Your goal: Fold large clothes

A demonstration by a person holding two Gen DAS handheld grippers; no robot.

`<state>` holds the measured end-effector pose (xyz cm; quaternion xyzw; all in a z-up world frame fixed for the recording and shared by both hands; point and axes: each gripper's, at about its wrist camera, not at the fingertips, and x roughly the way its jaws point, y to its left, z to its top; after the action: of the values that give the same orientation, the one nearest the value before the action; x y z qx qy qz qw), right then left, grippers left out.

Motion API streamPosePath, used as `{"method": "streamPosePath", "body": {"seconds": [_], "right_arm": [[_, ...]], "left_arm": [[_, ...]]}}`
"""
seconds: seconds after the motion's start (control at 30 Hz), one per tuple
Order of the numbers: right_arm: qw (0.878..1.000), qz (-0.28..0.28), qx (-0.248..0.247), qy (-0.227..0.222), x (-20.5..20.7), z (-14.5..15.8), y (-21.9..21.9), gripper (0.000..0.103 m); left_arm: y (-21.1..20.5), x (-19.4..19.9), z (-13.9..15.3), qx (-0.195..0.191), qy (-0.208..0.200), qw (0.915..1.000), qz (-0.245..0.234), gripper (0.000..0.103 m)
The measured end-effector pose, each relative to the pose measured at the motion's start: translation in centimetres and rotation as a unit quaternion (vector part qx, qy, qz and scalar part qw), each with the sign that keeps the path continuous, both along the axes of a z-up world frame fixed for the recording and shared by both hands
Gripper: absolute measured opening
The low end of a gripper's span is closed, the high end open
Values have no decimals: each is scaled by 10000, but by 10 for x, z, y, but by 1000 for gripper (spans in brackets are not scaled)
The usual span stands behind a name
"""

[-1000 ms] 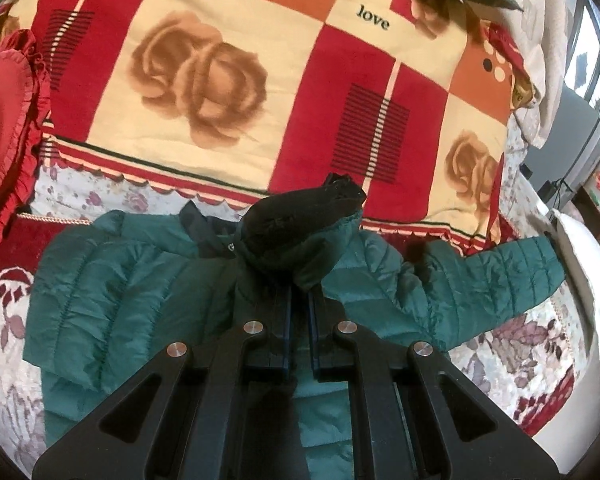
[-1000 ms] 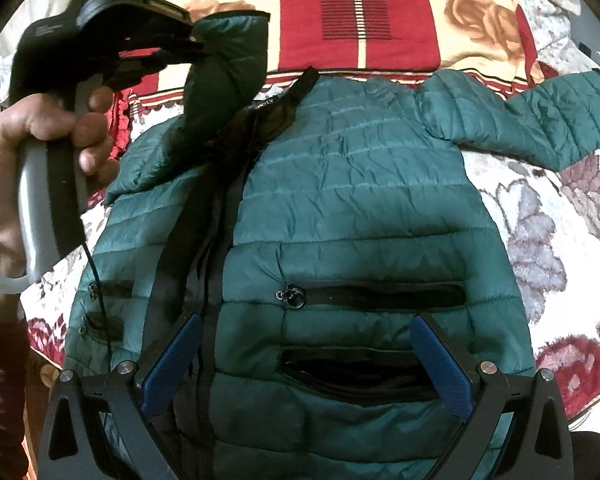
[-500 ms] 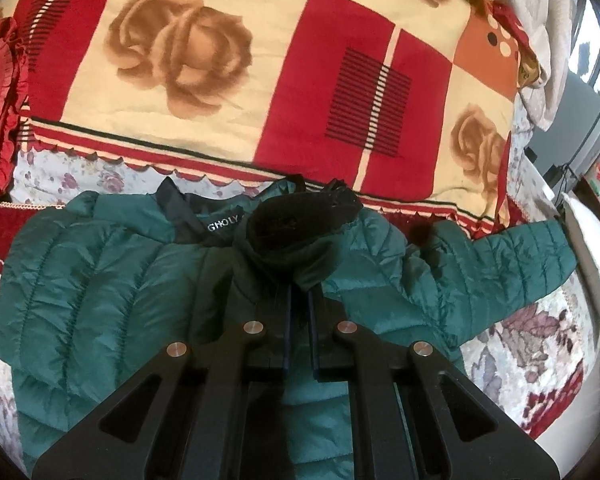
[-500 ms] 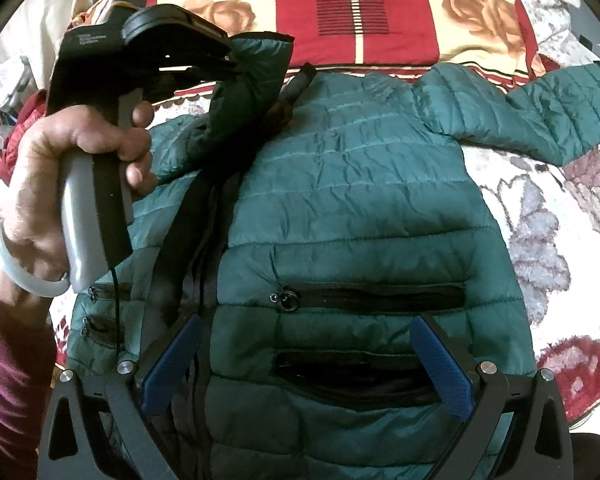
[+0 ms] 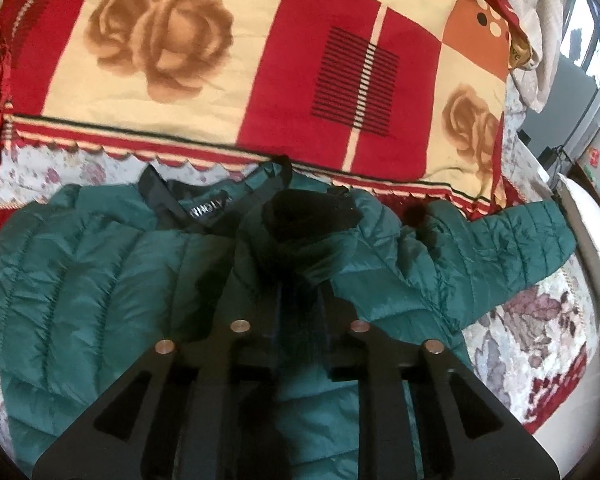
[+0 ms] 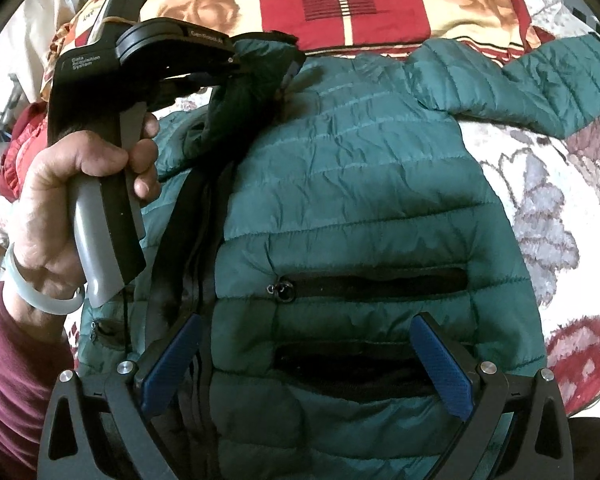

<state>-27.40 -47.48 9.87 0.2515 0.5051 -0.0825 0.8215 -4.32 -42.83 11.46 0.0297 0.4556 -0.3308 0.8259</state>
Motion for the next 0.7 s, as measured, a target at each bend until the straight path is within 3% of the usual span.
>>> {"method": "streamPosePath", "body": {"seconds": [0.13,0.33,0.67,0.7], "right_arm": [[10000,-35,32,4,-2,2,0,103],[9999,-102,27,-65,-8,7,0,103],[9997,-56,121,-210,-13,17,1,103],[9996,-44,133,-232,-13,18,3,103]], "left_arm": [[-6,-2,-8,-24,244,9992,-307,27],[-9,-7,-13,-185,527,9967,-584,27],[21,-5,1,-883,927,9903,-534,28],[29,-3,4,-1019,1007,9885,-478,36]]}}
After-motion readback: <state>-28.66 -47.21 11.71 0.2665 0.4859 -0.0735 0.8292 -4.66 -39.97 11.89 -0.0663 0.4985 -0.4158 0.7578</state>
